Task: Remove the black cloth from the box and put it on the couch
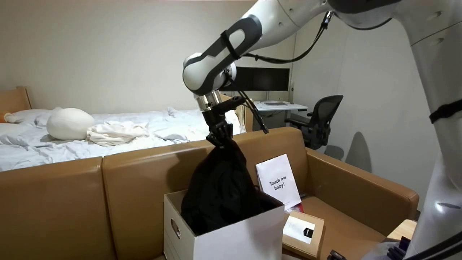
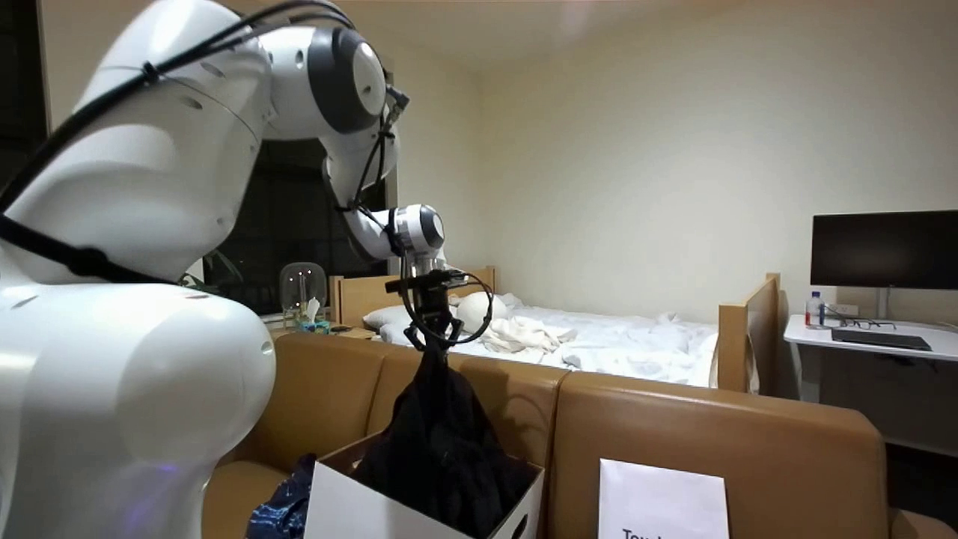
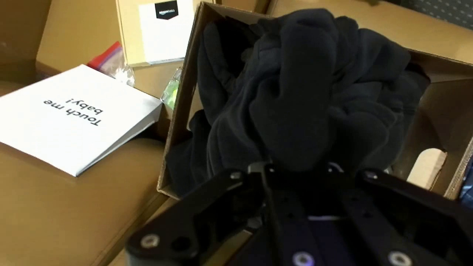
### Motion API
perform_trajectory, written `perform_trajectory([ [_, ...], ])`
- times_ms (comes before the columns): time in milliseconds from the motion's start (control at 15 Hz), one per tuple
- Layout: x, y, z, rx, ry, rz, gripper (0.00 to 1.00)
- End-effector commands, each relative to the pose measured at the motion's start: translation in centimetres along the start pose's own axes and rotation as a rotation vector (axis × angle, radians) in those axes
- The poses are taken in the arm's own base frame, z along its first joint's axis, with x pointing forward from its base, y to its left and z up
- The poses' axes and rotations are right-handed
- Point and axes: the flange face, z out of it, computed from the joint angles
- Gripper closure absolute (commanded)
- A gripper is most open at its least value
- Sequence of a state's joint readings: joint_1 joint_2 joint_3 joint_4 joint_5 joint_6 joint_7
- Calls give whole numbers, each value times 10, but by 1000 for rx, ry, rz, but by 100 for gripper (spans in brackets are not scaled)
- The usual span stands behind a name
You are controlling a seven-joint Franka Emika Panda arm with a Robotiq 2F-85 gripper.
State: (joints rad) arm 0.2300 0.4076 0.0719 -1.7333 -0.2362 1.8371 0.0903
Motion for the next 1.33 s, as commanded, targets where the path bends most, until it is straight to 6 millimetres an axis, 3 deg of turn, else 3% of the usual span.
perform_trajectory([
  [0, -65, 38, -36, 59, 48, 168, 96],
  [333, -134, 111, -70, 84, 44, 273, 96],
  [400, -147, 124, -68, 91, 12, 130, 96],
  [467, -112, 105, -60, 69, 27, 219, 89],
  [600, -133, 125, -64, 78, 13, 168, 89],
  [800, -137, 124, -62, 78, 8, 154, 89],
  [867, -136, 122, -61, 78, 6, 149, 96],
  [1000, -145, 140, -80, 60, 90, 201, 96],
  [1067, -163, 162, -99, 67, 155, 252, 96],
  [1267, -193, 201, -128, 42, 256, 331, 96],
])
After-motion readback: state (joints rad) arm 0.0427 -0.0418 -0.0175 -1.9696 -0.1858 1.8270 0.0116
